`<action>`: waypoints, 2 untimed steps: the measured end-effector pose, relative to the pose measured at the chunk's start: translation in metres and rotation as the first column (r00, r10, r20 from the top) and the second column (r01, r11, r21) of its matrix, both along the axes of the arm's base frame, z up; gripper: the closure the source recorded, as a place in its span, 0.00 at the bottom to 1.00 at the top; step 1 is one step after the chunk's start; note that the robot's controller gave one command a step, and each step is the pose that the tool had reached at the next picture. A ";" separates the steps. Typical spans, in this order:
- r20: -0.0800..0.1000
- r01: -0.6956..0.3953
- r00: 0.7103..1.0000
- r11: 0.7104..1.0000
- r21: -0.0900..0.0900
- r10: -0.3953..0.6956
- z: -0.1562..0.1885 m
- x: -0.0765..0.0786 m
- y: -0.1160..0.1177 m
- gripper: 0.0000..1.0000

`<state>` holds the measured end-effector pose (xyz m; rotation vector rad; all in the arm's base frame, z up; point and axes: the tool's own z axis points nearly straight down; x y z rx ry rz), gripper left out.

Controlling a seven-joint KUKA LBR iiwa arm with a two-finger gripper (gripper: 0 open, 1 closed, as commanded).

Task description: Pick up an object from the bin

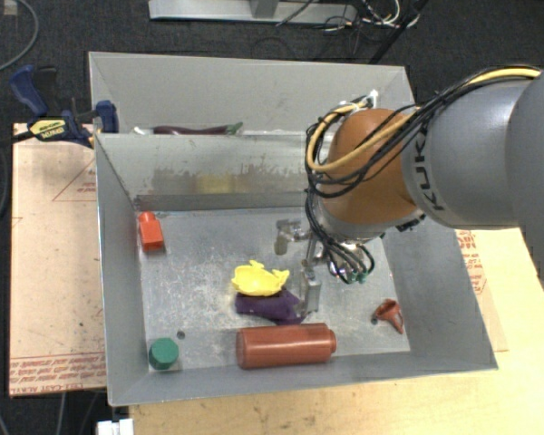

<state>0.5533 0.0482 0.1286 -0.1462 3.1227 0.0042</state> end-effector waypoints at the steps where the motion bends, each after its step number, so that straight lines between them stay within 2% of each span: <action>1: 0.004 -0.026 1.000 1.000 -0.001 0.026 -0.028 0.006 0.011 0.00; 2: 0.007 -0.151 0.989 0.989 0.000 0.151 -0.056 0.029 0.057 1.00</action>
Offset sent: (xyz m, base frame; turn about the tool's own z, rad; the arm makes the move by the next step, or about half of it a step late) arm 0.0276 0.0558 -0.0578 -0.1502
